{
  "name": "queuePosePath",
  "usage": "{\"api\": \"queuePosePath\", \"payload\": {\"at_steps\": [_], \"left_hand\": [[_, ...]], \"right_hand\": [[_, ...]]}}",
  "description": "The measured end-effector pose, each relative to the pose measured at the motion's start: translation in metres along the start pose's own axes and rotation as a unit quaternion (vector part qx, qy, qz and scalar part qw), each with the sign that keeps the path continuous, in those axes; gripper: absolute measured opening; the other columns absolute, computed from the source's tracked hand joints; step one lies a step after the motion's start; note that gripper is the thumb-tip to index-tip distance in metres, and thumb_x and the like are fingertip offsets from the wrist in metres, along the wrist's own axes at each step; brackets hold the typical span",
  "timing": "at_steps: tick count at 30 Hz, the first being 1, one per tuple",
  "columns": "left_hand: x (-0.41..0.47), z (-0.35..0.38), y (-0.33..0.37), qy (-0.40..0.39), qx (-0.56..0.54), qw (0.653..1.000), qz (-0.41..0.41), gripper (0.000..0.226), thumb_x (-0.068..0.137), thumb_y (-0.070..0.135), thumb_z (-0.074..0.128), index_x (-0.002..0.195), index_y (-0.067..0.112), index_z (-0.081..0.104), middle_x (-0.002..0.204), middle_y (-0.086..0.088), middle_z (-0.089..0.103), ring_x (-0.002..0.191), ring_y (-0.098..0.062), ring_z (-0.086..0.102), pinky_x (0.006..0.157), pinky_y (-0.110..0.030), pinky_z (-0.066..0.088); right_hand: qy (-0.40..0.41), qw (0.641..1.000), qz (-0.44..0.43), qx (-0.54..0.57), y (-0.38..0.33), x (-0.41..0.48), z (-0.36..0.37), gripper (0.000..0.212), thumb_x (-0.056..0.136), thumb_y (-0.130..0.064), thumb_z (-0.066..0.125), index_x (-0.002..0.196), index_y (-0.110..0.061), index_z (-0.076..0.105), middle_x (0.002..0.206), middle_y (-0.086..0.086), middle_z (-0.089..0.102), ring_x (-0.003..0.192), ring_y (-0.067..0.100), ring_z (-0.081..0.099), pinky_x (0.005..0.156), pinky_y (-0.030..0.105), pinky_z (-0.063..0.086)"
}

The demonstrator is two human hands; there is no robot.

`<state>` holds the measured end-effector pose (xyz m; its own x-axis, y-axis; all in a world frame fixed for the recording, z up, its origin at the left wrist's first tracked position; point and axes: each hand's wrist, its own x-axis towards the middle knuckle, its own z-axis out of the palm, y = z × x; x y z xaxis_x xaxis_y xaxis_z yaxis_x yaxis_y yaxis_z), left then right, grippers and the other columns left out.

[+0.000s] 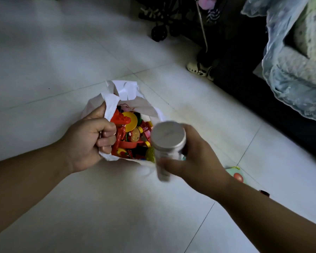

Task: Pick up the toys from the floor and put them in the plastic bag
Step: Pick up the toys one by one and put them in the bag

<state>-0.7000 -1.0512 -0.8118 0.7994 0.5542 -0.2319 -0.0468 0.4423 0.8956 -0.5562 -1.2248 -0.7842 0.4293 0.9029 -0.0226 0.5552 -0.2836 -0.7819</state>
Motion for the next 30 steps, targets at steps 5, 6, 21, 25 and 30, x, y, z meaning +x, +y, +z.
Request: {"api": "queuePosePath", "payload": {"at_steps": [5,6,21,25,30], "left_hand": [[-0.001,-0.006,0.006,-0.003,-0.015,1.0,0.014,0.067,0.083,-0.009,0.027,0.11,0.043,0.06,0.051,0.003,0.026,0.033,-0.003,0.024,0.036,-0.015,0.021],[-0.002,-0.008,0.007,0.0,-0.013,1.0,0.016,0.068,0.083,-0.009,0.027,0.112,0.043,0.059,0.049,0.004,0.027,0.033,-0.003,0.024,0.037,-0.015,0.021],[-0.007,-0.023,0.013,-0.005,-0.039,0.999,0.029,0.077,0.067,0.0,0.044,0.126,0.048,0.055,0.049,0.005,0.029,0.036,-0.004,0.026,0.037,-0.017,0.026],[-0.006,-0.017,0.013,-0.013,-0.037,0.999,0.025,0.072,0.084,-0.008,0.031,0.092,0.053,0.069,0.05,0.004,0.028,0.038,-0.004,0.025,0.041,-0.019,0.022],[-0.003,-0.009,0.011,-0.012,-0.057,0.998,0.02,0.068,0.083,-0.005,0.032,0.096,0.052,0.067,0.049,0.005,0.028,0.036,-0.004,0.026,0.038,-0.017,0.023]], "right_hand": [[0.027,0.998,-0.056,-0.01,-0.028,0.061,0.04,0.066,0.072,-0.018,0.078,0.128,-0.024,0.042,0.118,-0.007,0.058,0.101,0.004,0.052,0.076,0.002,0.041],[0.023,0.998,-0.051,-0.038,-0.022,0.076,0.053,0.064,0.074,-0.018,0.076,0.129,-0.022,0.043,0.12,-0.004,0.059,0.101,0.007,0.053,0.077,0.004,0.041],[-0.105,0.906,0.06,-0.406,0.062,0.147,0.076,0.1,0.078,-0.037,0.073,0.151,-0.028,0.005,0.161,0.002,-0.001,0.148,0.028,-0.002,0.118,0.048,0.012],[-0.041,0.952,-0.083,-0.292,0.043,0.094,0.05,0.056,0.085,-0.027,0.066,0.138,-0.026,0.046,0.144,0.0,0.047,0.126,0.021,0.049,0.105,0.035,0.041],[0.299,0.936,-0.094,-0.162,0.089,0.032,0.01,0.035,0.075,0.008,0.046,0.097,-0.01,0.067,0.104,0.001,0.061,0.1,0.016,0.057,0.089,0.024,0.05]]}}
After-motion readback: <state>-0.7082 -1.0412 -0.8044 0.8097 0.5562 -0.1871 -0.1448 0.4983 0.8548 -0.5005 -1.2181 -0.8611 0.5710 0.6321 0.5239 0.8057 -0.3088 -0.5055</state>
